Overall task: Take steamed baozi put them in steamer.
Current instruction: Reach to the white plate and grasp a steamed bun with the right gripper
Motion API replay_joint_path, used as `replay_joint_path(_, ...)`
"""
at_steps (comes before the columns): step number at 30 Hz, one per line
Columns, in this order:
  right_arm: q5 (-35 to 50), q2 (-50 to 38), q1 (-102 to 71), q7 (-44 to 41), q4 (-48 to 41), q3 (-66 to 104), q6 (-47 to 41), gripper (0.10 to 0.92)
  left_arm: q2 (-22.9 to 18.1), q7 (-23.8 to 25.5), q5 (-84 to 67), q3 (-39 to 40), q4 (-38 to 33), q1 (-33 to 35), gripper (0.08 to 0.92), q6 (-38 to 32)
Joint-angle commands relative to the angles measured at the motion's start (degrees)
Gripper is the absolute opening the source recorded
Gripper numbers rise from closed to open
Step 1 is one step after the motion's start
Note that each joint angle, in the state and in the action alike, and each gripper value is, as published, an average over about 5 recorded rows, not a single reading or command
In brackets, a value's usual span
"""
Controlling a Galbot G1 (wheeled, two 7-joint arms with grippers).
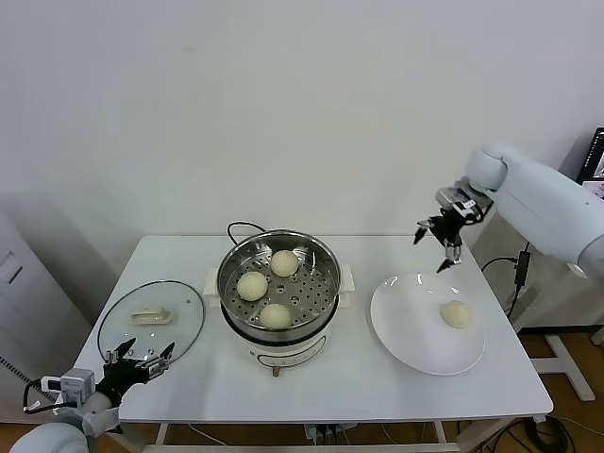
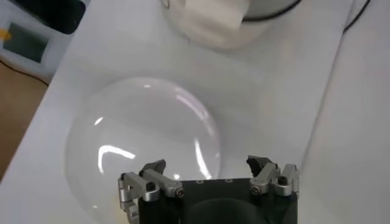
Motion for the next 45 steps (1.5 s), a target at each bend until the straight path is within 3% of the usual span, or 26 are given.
replay_joint_path(1, -4.6, -3.4, -8.6, 1.3, -1.4, 3.7, -1.7, 0.823, 0.0, 0.0, 0.0, 0.0, 0.1, 0.0, 0.823, 0.0)
replay_joint_path(19, -17.4, -2.5, -18.8, 6.8, -4.6, 16.9, -0.7, 0.823, 0.0, 0.0, 0.1, 0.3, -0.2, 0.3, 0.823, 0.2)
replay_joint_path(34, -22.5, -1.1, -22.4, 9.1, -7.1, 22.8, -0.7, 0.818, -0.2, 0.0, 0.5, 0.5, -0.5, 0.7, 0.823, 0.2)
replay_joint_path(37, -23.0, -0.9, -22.9, 9.3, -7.5, 23.9, -0.8, 0.77, -0.2, 0.0, 0.6, 0.6, -0.5, 0.7, 0.823, 0.2)
replay_joint_path(45, -22.9, -0.4, -23.5, 9.4, -8.3, 25.5, -1.0, 0.54, -0.2, 0.0, 0.7, 0.5, -0.7, 0.8, 0.823, 0.3)
